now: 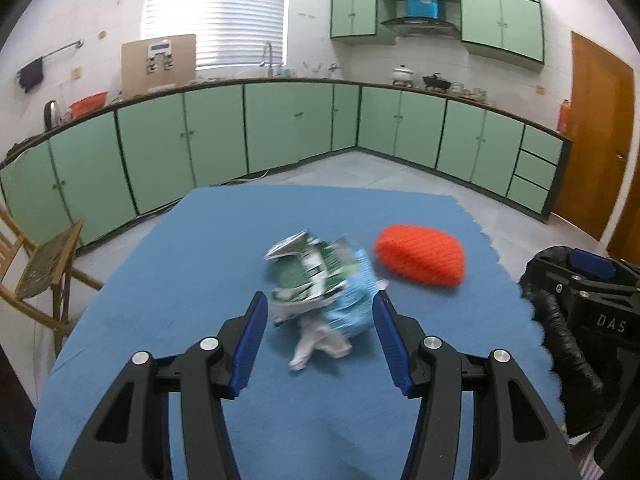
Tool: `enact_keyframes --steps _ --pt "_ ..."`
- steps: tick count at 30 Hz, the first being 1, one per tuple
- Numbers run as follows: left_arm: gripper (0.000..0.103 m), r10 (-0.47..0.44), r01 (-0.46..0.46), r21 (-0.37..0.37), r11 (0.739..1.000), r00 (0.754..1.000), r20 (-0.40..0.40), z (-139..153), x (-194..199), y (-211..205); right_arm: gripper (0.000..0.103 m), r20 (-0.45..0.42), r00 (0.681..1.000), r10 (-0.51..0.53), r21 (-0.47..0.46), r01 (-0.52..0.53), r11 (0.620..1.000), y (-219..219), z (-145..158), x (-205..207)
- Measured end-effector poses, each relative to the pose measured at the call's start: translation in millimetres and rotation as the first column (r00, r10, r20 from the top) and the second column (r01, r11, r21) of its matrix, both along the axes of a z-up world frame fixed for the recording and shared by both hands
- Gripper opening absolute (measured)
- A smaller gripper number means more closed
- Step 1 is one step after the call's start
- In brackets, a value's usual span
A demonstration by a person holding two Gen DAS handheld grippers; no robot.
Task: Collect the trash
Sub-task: 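Move both open grippers back to the mat toward the green carton and orange pad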
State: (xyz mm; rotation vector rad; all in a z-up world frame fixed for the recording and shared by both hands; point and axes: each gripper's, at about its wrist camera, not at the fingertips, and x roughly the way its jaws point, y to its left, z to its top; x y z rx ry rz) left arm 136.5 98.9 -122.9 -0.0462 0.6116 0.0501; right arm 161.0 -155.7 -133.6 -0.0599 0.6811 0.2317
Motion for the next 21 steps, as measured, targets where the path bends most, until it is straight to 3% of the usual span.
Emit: enact_keyframes --steps 10,21 --pt "0.054 0.003 -0.004 -0.018 1.000 0.999 -0.042 -19.8 4.8 14.0 0.085 -0.045 0.999 0.017 -0.016 -0.018 1.000 18.2 -23.9 10.3" --pt "0.054 -0.031 0.028 -0.036 0.999 0.997 -0.073 -33.4 17.1 -4.9 0.084 -0.058 0.998 -0.015 -0.027 0.013 1.000 2.1 -33.4 20.6"
